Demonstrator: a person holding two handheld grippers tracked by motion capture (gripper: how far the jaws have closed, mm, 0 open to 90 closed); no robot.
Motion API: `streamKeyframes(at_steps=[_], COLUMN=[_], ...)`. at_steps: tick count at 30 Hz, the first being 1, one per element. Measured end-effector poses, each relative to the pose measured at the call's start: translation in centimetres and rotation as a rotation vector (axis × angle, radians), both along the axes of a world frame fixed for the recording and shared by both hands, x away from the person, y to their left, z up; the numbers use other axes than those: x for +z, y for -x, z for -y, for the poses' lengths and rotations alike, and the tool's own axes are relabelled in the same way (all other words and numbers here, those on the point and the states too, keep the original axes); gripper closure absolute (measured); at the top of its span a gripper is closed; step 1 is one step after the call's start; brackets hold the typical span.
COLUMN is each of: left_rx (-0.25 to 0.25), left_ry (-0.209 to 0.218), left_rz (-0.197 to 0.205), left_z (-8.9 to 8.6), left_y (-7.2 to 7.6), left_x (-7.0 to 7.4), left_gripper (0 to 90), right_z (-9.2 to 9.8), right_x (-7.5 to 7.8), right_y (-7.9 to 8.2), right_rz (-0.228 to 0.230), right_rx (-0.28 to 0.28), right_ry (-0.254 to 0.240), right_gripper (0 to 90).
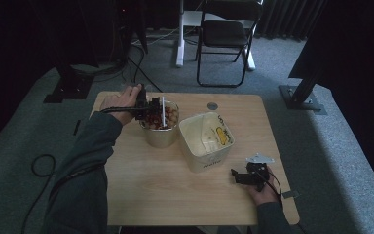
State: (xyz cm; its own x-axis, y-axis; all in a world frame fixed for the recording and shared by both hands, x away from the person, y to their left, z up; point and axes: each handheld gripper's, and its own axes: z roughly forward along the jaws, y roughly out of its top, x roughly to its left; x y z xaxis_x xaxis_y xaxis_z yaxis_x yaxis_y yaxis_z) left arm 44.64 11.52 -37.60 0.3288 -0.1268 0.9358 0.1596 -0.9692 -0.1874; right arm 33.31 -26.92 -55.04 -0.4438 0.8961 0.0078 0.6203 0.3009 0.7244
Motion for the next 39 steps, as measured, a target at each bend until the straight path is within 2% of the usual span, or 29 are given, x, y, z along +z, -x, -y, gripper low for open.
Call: streamKeyframes(at_steps=[1, 2, 3, 4, 5, 6, 7, 16, 17, 18, 19, 22, 23, 24, 25, 26, 27, 28, 29, 30, 31, 32, 33, 34, 35, 36, 37, 38, 39], left_rx=[0.019, -0.003, -0.006, 0.014, 0.002, -0.001, 0.010, 0.012, 0.007, -0.006, -0.005, 0.032, 0.007, 0.008, 0.019, 0.000, 0.016, 0.018, -0.012, 0.012, 0.016, -0.012, 0.001, 0.015, -0.022, -0.009, 0.004, -0.032, -0.016], left_ry=[-0.032, -0.047, -0.001, -0.025, -0.030, -0.008, -0.030, -0.025, -0.020, -0.036, -0.022, -0.034, -0.036, -0.010, -0.029, -0.023, 0.000, -0.050, -0.021, -0.008, -0.041, -0.016, -0.010, -0.037, -0.019, -0.003, -0.045, -0.012, -0.002], left_rz=[0.019, 0.025, -0.001, 0.017, 0.023, 0.005, 0.021, 0.026, 0.038, 0.047, 0.037, 0.029, 0.041, 0.022, 0.039, 0.036, 0.011, 0.039, 0.026, 0.008, 0.032, 0.016, 0.007, 0.027, 0.019, 0.004, 0.033, 0.016, 0.011], left_z=[-0.1, 0.0, -0.1, -0.1, -0.1, -0.1, -0.1, -0.3, -0.1, 0.0, 0.1, 0.1, 0.2, 0.3, 0.3, 0.3, 0.3, 0.4, 0.4, 0.5, 0.4, 0.5, 0.5, 0.5, 0.6, 0.7, 0.7, 0.8, 0.9], left_y=[-0.1, 0.1, 0.1, 0.0, 0.0, 0.0, -0.1, -0.2, 0.0, 0.1, 0.1, -0.3, 0.0, 0.0, -0.1, 0.1, -0.1, -0.2, 0.1, 0.0, -0.1, 0.1, 0.0, -0.1, 0.3, 0.2, 0.1, 0.4, 0.3], left_x=[-0.3, -0.4, -0.2, -0.3, -0.4, -0.3, -0.4, -0.3, -0.1, -0.1, 0.0, -0.2, -0.1, 0.1, -0.1, -0.2, -0.1, -0.3, -0.3, -0.2, -0.5, -0.3, -0.2, -0.5, -0.3, -0.1, -0.4, -0.1, 0.1], left_gripper=[34.9, 34.9, 34.9, 34.9, 34.9, 34.9, 34.9, 34.9, 34.9, 35.0, 35.2, 35.2, 35.3, 35.5, 35.4, 35.5, 35.7, 35.6, 35.7, 35.8, 35.8, 35.8, 35.9, 35.9, 35.9, 36.1, 36.0, 36.1, 36.2], right_z=[0.0, 0.0, 0.0, 0.0, 0.0, 0.0, 0.0, 0.0, 0.0, 0.0, 0.0, 0.0, 0.0, 0.0, 0.0, 0.0, 0.0, 0.0, 0.0, 0.0, 0.0, 0.0, 0.0, 0.0, 0.0, 0.0, 0.0, 0.0, 0.0], right_x=[0.0, 0.0, 0.0, 0.0, 0.0, 0.0, 0.0, 0.0, 0.0, 0.0, 0.0, 0.0, 0.0, 0.0, 0.0, 0.0, 0.0, 0.0, 0.0, 0.0, 0.0, 0.0, 0.0, 0.0, 0.0, 0.0, 0.0, 0.0, 0.0], right_y=[0.0, 0.0, 0.0, 0.0, 0.0, 0.0, 0.0, 0.0, 0.0, 0.0, 0.0, 0.0, 0.0, 0.0, 0.0, 0.0, 0.0, 0.0, 0.0, 0.0, 0.0, 0.0, 0.0, 0.0, 0.0, 0.0, 0.0, 0.0, 0.0], right_rz=[0.000, 0.000, 0.000, 0.000, 0.000, 0.000, 0.000, 0.000, 0.000, 0.000, 0.000, 0.000, 0.000, 0.000, 0.000, 0.000, 0.000, 0.000, 0.000, 0.000, 0.000, 0.000, 0.000, 0.000, 0.000, 0.000, 0.000, 0.000, 0.000], right_rx=[0.000, 0.000, 0.000, 0.000, 0.000, 0.000, 0.000, 0.000, 0.000, 0.000, 0.000, 0.000, 0.000, 0.000, 0.000, 0.000, 0.000, 0.000, 0.000, 0.000, 0.000, 0.000, 0.000, 0.000, 0.000, 0.000, 0.000, 0.000, 0.000], right_ry=[0.000, 0.000, 0.000, 0.001, 0.000, 0.000, 0.000, 0.000, 0.000, 0.001, 0.000, 0.000, 0.000, 0.000, 0.000, 0.001, 0.001, 0.000, 0.000, 0.000, 0.000, 0.000, 0.000, 0.001, 0.000, 0.000, 0.001, 0.000, 0.000], right_gripper=[13.0, 13.0, 13.1, 13.0, 13.0, 13.0, 13.0, 13.0, 13.0, 13.0, 13.0, 13.0, 13.0, 13.0, 13.0, 13.0, 13.0, 13.1, 13.1, 13.0, 13.0, 13.0, 13.0, 13.0, 13.0, 13.0, 13.0, 13.0, 13.1])
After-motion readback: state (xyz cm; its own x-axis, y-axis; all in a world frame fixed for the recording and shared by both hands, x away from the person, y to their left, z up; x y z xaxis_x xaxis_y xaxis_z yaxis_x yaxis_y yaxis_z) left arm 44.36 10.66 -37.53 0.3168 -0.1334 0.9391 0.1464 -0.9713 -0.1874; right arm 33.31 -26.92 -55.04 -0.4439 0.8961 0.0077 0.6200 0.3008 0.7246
